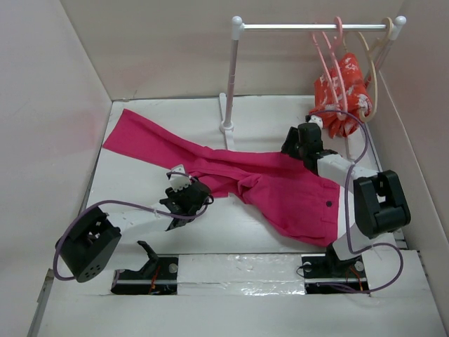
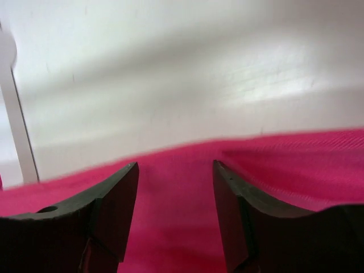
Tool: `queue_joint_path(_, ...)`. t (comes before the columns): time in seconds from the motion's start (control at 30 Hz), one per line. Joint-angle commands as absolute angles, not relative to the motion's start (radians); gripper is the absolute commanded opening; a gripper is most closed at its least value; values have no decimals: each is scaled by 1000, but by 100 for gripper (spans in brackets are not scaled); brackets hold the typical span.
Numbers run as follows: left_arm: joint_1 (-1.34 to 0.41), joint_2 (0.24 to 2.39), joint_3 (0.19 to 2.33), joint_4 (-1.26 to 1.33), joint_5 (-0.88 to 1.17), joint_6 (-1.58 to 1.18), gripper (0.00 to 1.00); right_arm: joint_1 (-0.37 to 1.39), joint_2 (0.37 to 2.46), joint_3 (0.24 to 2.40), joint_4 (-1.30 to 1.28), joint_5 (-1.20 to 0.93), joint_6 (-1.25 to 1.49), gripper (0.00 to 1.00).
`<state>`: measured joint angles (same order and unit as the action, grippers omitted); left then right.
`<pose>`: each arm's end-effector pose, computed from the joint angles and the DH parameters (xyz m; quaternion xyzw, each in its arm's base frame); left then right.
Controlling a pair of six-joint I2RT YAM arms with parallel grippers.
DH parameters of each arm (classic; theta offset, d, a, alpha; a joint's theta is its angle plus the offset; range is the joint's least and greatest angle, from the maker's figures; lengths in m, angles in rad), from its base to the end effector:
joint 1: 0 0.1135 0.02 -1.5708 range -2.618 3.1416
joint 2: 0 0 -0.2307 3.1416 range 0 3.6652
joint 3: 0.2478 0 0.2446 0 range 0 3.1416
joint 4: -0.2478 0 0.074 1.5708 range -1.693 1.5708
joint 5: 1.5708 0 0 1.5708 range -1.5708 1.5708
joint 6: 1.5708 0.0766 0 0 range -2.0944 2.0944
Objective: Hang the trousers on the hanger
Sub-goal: Flatten out the trousers at the center of the board.
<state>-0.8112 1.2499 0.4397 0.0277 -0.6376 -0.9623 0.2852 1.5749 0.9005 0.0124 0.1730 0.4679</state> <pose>0.2054 -0.1501 0.1064 -0.1862 0.8652 -0.0998 0.4547 0.3506 0.0891 0.1511 0.1194 0.8880 0.0886 0.4352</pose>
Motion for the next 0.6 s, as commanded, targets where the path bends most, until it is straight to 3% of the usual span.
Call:
queue_joint_path(0.0,-811,1252,477,70,-696,-947,61,264,1606,972,184,213,514,62)
queue_joint_path(0.1,-802,1244,480,95,-689,-917,64,264,1579,969,221,167,508,68)
queue_joint_path(0.27,-802,1229,483,123,-687,-868,60,409,1378,833,187,190,477,67)
queue_joint_path(0.33,-802,1226,488,127,-696,-862,49,518,1240,769,189,198,477,58)
queue_joint_path(0.4,-802,1223,505,118,-704,-853,26,604,1162,683,193,210,474,45)
queue_joint_path(0.5,-793,1188,535,62,-713,-856,0,756,1056,626,137,235,482,45)
queue_joint_path(0.57,-804,1142,575,-30,-726,-859,0,839,1034,615,101,267,486,46)
